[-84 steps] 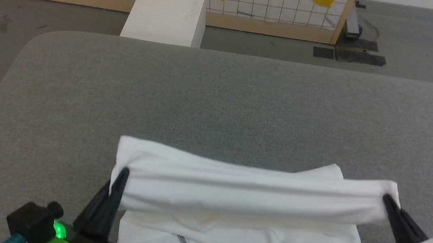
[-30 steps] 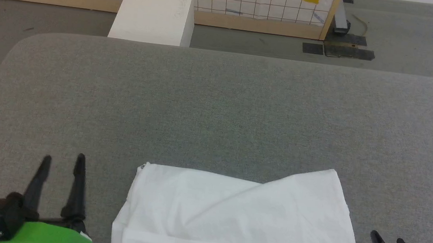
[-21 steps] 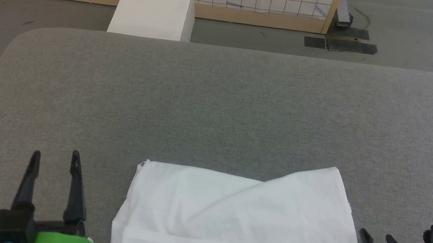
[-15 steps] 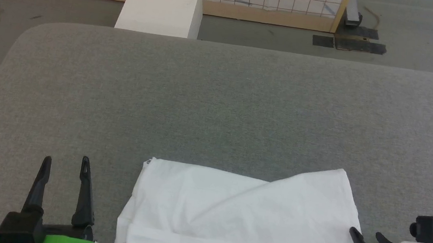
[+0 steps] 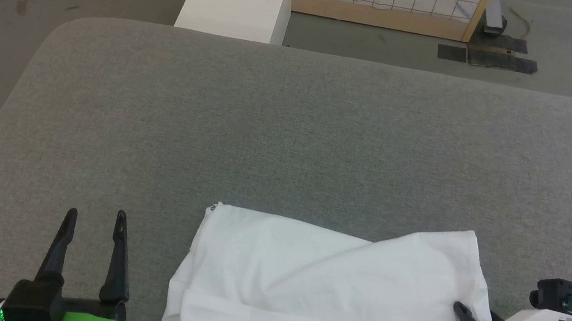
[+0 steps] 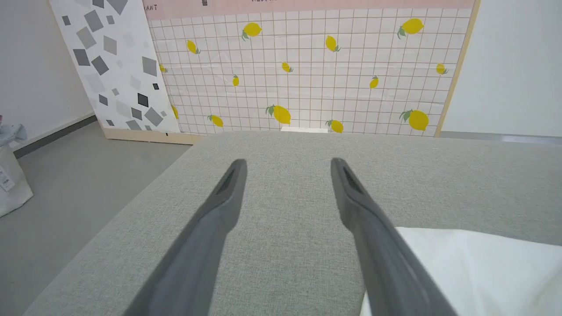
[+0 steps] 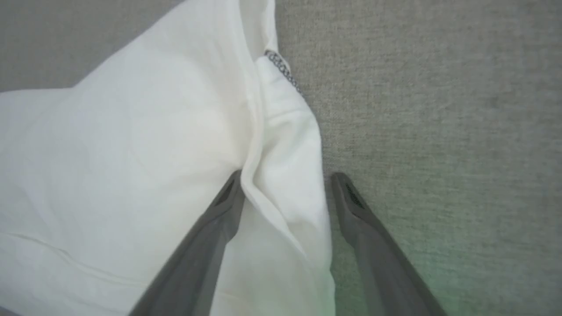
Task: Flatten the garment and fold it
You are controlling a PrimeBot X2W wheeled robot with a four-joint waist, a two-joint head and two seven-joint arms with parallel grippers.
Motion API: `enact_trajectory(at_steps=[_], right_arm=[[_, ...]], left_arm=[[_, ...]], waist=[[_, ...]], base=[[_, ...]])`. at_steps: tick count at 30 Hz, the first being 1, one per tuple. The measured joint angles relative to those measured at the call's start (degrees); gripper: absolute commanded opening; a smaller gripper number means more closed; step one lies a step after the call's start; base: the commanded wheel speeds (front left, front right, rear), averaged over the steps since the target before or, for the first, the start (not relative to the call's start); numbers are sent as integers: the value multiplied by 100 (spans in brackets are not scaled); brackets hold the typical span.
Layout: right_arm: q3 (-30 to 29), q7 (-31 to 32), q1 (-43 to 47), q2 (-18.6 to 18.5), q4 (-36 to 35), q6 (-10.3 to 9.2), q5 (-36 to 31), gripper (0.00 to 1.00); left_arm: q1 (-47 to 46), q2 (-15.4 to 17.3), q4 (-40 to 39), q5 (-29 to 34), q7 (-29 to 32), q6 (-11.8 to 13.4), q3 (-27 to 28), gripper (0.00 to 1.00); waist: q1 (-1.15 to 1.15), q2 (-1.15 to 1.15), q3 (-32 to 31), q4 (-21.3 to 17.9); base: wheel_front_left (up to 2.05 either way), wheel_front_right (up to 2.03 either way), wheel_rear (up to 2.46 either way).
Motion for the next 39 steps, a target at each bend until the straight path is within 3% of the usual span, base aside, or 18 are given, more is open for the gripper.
enact_trajectory(at_steps=[1, 3, 9, 15, 30, 34, 39], right_arm=[[12, -26, -38, 5, 67, 0, 51, 41], [49, -91, -97, 0, 178, -2, 87, 0], [189, -365, -223, 36, 485, -1, 127, 0], [-26, -453, -398, -77, 601, 3, 22, 0], [-1663, -241, -727, -1196, 568, 2, -630, 0], [-1730, -167, -700, -1101, 456, -1, -697, 0], [-1198, 54, -483, -778, -134, -1, -403, 0]], left_arm=[[-2, -11, 11, 5, 0, -27, 14, 100], [-4, -22, 35, 14, 0, -75, 42, 100], [3, -53, 105, 32, 0, -152, 127, 100], [21, -122, 148, 38, 0, -234, 165, 100], [21, -279, 242, 169, 0, -379, 236, 100], [21, -304, 272, 241, 0, -383, 278, 100], [22, -376, 307, 246, 0, -432, 287, 100]], waist=[[0, 0, -6, 6], [0, 0, -24, 11], [0, 0, -142, -13], [0, 0, -250, -109], [0, 0, -271, -352], [0, 0, -302, -382], [0, 0, -326, -435]], base=[[0, 0, 0], [0, 0, 0], [0, 0, 0], [0, 0, 0], [0, 0, 0], [0, 0, 0], [0, 0, 0]])
